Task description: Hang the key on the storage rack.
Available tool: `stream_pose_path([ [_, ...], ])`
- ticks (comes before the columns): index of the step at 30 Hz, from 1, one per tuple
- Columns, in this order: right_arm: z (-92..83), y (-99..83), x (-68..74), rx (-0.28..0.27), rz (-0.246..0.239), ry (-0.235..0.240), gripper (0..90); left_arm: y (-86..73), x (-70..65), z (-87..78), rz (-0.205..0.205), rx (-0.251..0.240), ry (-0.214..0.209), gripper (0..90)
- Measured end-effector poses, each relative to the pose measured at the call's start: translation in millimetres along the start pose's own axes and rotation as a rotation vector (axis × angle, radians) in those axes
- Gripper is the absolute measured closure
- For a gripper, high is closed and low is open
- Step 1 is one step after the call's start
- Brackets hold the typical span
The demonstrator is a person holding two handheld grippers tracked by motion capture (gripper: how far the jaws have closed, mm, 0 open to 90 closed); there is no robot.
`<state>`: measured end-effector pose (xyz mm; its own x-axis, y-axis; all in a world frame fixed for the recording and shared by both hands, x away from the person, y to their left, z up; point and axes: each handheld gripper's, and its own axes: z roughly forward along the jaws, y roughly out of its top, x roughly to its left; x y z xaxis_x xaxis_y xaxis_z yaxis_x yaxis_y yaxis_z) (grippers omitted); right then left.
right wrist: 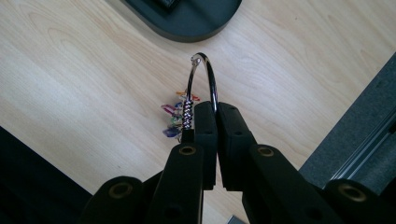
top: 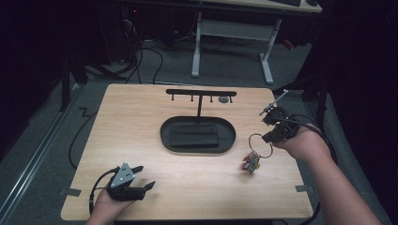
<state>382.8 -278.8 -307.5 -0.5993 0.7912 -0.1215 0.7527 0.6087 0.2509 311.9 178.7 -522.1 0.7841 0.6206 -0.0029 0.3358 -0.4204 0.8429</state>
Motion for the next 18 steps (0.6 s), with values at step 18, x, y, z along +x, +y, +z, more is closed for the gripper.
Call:
stream_pose_path([
  [18, -18.3, 30.0, 3.2, -0.038, -0.025, -0.012, 87.9, -1.4, 1.1, -2.9, 0.002, -0.002, 0.005, 27.8],
])
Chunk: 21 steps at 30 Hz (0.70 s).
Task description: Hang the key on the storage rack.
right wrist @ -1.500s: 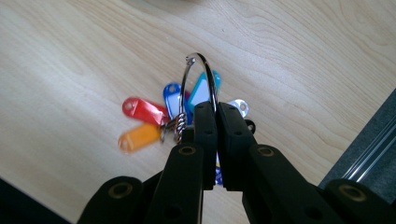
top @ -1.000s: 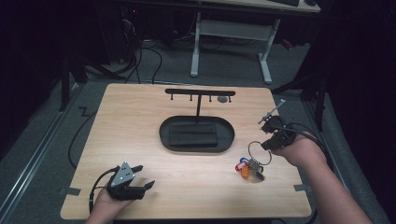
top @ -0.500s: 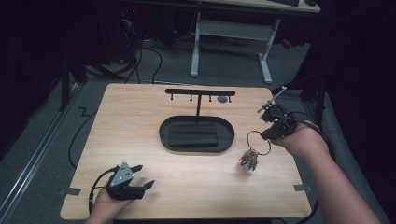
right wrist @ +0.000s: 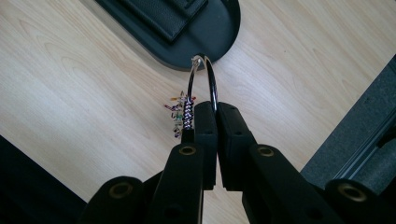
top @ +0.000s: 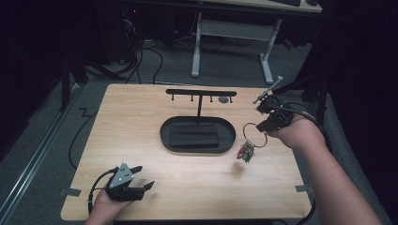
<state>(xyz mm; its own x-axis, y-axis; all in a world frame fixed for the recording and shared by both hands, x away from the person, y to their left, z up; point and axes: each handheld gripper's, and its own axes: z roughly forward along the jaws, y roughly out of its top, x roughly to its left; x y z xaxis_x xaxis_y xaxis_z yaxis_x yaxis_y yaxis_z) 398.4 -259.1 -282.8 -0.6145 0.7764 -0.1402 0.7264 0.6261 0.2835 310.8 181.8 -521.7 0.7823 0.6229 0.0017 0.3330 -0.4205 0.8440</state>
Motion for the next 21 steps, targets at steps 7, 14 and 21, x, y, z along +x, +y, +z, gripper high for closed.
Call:
stream_pose_path([
  [7, -0.6, 11.8, -0.4, -0.003, -0.009, -0.006, 87.9, 0.3, -0.8, -0.2, 0.006, -0.009, -0.004, 27.8],
  [14, -2.4, 23.3, -1.1, 0.002, -0.013, -0.016, 87.9, 0.3, -0.5, 0.0, 0.009, -0.007, -0.004, 27.8],
  [21, -4.8, 36.1, -2.7, -0.011, -0.023, -0.023, 87.9, 0.3, -0.1, -0.4, 0.009, -0.010, -0.003, 27.7],
])
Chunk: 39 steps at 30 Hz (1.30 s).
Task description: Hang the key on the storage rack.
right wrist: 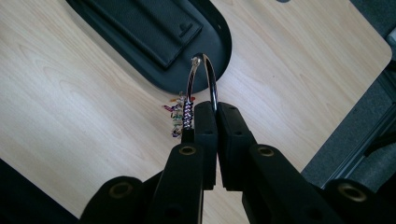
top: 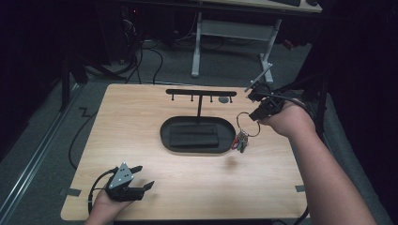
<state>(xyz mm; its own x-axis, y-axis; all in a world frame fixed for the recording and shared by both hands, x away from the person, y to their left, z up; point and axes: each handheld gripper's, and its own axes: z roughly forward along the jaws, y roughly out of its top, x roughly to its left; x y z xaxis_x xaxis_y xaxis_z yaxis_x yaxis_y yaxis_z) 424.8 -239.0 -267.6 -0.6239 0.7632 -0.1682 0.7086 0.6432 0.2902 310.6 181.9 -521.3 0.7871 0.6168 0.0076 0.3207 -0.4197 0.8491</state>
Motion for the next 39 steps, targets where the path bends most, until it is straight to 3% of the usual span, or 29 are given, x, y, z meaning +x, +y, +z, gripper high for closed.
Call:
stream_pose_path([
  [1, -0.6, 1.9, 1.1, 0.004, 0.021, 0.001, 87.9, -0.1, 0.1, 0.1, 0.001, 0.002, 0.000, 27.7],
  [2, -0.4, 4.2, -0.4, -0.004, 0.001, 0.002, 87.9, -0.2, 0.0, 0.4, 0.001, 0.003, 0.000, 27.7],
  [6, 0.9, 12.3, -0.1, -0.008, 0.019, 0.007, 87.9, -0.2, 0.1, 0.0, 0.005, 0.009, 0.006, 27.7],
  [17, 10.0, 34.1, -2.4, -0.028, -0.009, 0.019, 87.9, -1.7, 1.1, -0.5, -0.001, 0.005, 0.012, 27.6],
  [18, 10.4, 36.1, -0.6, -0.023, 0.010, 0.021, 87.9, -1.7, 1.0, -0.7, -0.001, 0.005, 0.012, 27.5],
  [19, 11.0, 37.7, -1.6, -0.027, -0.012, 0.017, 87.9, -1.8, 1.0, -0.8, -0.001, 0.005, 0.013, 27.5],
  [23, 12.9, 43.6, -1.7, -0.037, -0.017, 0.021, 87.9, -1.7, 1.1, -1.6, -0.002, 0.004, 0.013, 27.5],
  [24, 13.5, 44.5, -0.3, -0.032, 0.004, 0.023, 87.9, -1.6, 1.1, -1.8, -0.001, 0.006, 0.012, 27.5],
  [25, 14.5, 46.0, -1.7, -0.037, -0.015, 0.022, 87.9, -1.7, 1.1, -1.7, -0.002, 0.004, 0.012, 27.5],
  [26, 14.9, 47.0, -0.6, -0.031, 0.003, 0.020, 87.9, -1.7, 1.1, -1.7, -0.001, 0.004, 0.012, 27.6],
  [28, 16.8, 49.7, -2.2, -0.038, -0.012, 0.019, 87.9, -1.8, 1.1, -1.3, 0.000, 0.004, 0.013, 27.5],
  [29, 17.2, 50.4, -1.0, -0.030, 0.012, 0.020, 87.9, -1.8, 1.1, -1.3, -0.001, 0.005, 0.012, 27.5],
  [30, 19.3, 51.7, -3.7, -0.041, -0.016, 0.025, 87.9, -1.8, 1.2, -1.3, -0.001, 0.005, 0.013, 27.6],
  [39, 31.8, 60.0, -11.5, -0.039, 0.023, 0.017, 87.9, -2.8, 3.4, -2.2, -0.008, 0.003, 0.018, 27.6],
])
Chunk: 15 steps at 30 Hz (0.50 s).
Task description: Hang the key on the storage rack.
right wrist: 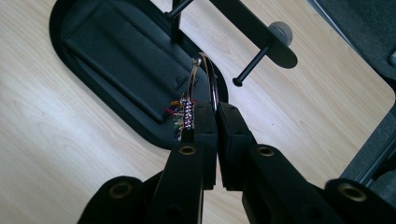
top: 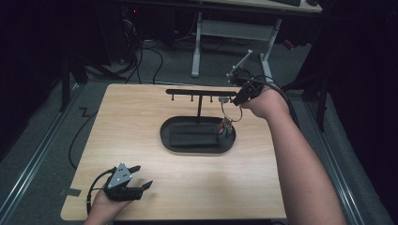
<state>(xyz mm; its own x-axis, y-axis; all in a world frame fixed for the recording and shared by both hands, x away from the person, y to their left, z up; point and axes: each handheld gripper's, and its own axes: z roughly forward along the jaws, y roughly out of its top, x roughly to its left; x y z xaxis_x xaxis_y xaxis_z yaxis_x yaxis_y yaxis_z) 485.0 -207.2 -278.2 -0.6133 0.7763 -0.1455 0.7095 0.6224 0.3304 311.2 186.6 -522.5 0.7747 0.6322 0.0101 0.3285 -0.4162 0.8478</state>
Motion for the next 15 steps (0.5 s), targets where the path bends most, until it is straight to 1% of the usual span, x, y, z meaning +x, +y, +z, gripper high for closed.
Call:
stream_pose_path([
  [4, 7.0, 3.1, -4.5, 0.003, 0.005, -0.014, 87.9, 0.1, 0.2, -0.1, 0.004, 0.002, -0.002, 27.6],
  [5, 7.7, 3.5, -5.0, 0.010, 0.018, -0.013, 87.9, 0.1, 0.1, -0.3, 0.006, 0.005, -0.003, 27.6],
  [6, 9.7, 4.1, -7.5, 0.009, 0.013, -0.011, 87.9, 0.1, 0.2, -0.2, 0.005, 0.004, -0.003, 27.6],
  [9, 13.1, 5.4, -10.1, 0.005, 0.032, -0.010, 87.9, 0.0, 0.4, 0.1, 0.004, 0.001, -0.001, 27.6],
  [10, 14.4, 5.7, -11.9, 0.004, 0.028, -0.012, 87.9, -0.1, 0.4, 0.2, 0.004, 0.000, -0.002, 27.6],
  [11, 15.5, 5.8, -12.2, 0.005, 0.043, -0.013, 87.9, -0.1, 0.4, 0.1, 0.004, 0.002, -0.002, 27.6],
  [15, 21.0, 6.1, -16.6, 0.006, 0.048, -0.014, 87.9, -0.3, 0.4, -0.1, 0.005, 0.000, 0.000, 27.5],
])
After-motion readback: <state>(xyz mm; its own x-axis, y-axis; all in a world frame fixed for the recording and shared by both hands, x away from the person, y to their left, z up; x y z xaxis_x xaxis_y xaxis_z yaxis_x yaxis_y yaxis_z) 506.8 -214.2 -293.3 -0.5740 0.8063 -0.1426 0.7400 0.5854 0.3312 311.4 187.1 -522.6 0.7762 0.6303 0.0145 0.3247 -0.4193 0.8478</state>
